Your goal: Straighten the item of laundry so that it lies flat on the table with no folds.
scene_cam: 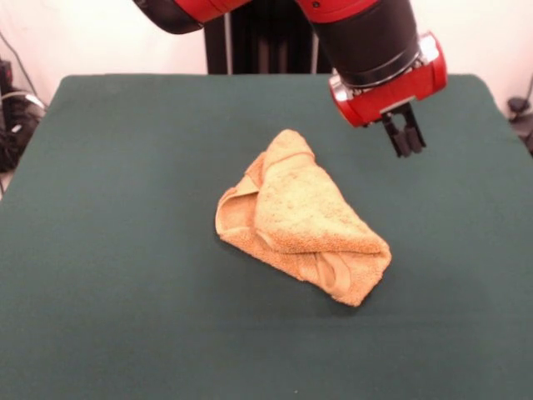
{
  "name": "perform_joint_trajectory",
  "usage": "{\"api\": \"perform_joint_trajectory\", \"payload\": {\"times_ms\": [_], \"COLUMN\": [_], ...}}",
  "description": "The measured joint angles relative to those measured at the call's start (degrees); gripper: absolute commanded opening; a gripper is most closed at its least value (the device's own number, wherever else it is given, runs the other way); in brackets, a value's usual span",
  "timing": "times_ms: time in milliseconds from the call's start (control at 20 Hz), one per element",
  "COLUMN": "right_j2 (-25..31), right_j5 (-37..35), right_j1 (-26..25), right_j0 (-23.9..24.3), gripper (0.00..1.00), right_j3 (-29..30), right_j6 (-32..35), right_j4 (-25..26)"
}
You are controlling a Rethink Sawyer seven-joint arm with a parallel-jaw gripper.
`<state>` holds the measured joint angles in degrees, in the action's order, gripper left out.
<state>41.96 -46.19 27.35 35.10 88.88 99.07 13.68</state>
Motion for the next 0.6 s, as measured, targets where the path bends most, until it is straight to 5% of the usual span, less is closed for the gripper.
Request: {"api": "perform_joint_trajectory", "payload": {"times_ms": [600], "right_j2": [-1.0], "right_j5": [0.0], "right_j1": [-0.01], "right_j0": [-0.02], "gripper": [0.0], "right_j3": [-0.23], "right_j6": [0.0], "right_j4": [0.0]}}
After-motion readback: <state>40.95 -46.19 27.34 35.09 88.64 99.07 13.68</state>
